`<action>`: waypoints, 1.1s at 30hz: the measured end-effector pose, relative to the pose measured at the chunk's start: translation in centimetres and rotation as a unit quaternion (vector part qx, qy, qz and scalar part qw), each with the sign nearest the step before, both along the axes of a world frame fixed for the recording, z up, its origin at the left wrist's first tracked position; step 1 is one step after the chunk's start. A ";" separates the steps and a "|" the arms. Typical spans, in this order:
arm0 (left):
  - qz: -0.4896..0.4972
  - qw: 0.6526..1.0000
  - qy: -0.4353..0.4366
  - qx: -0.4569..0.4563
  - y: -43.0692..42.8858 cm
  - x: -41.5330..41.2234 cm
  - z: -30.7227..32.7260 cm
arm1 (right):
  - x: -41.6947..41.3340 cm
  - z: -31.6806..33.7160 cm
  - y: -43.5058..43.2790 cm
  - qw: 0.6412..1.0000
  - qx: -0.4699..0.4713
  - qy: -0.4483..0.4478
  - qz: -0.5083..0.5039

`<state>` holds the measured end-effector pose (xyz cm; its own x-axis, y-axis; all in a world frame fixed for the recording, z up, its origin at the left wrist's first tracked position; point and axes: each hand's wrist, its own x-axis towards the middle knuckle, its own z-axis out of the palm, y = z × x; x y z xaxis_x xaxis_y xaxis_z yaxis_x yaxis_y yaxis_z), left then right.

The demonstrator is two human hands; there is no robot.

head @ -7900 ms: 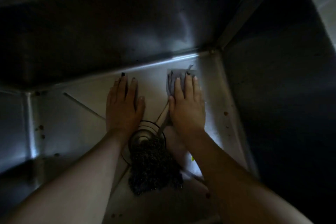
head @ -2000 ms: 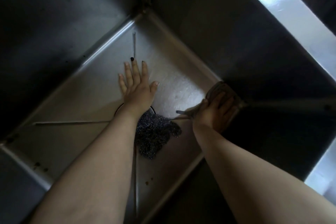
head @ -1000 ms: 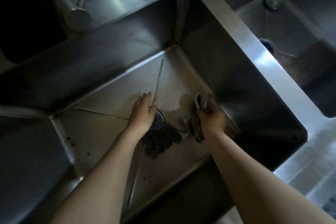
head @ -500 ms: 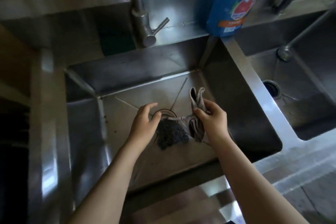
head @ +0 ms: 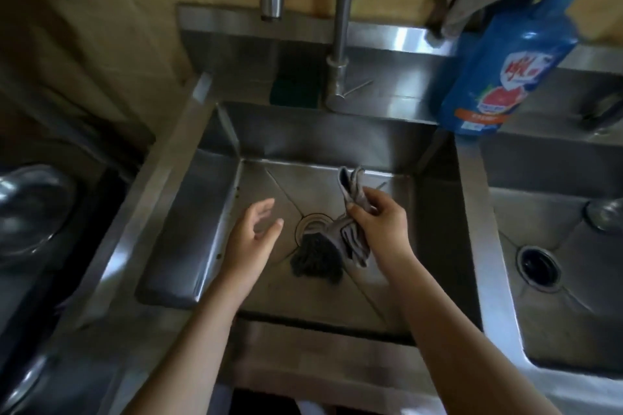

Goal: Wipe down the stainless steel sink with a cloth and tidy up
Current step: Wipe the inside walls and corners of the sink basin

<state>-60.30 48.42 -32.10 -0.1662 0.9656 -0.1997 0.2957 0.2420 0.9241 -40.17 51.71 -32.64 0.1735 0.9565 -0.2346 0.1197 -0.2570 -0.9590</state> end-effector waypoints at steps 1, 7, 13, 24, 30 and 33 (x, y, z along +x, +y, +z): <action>0.026 1.000 -0.005 0.009 -0.7 0.3 0.4 | 0.4 0.1 0.1 0.999 0.008 -0.013 0.031; 0.135 0.989 -0.028 0.044 -5.3 1.8 2.1 | 0.6 0.6 -0.2 0.986 0.038 -0.045 0.156; 0.181 0.982 -0.035 0.045 -9.6 0.9 2.2 | -1.7 0.1 -1.2 0.967 0.053 -0.094 0.232; 0.200 0.975 0.051 0.080 -12.9 -1.7 0.3 | -5.7 -2.4 -2.2 0.920 0.031 -0.188 0.344; 0.204 0.975 0.081 0.022 -13.6 -3.7 -0.3 | -7.8 -5.2 -1.7 0.879 0.027 -0.236 0.414; 0.192 0.973 0.124 -0.007 -13.0 -4.8 -1.0 | -8.9 -7.4 -1.0 0.857 0.018 -0.249 0.451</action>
<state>-65.14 35.43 -33.07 -0.5600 0.8197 -0.1205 0.3946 0.3918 0.8311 -49.07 50.72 -40.07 -0.5704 0.7593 -0.3132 0.6503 0.1846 -0.7369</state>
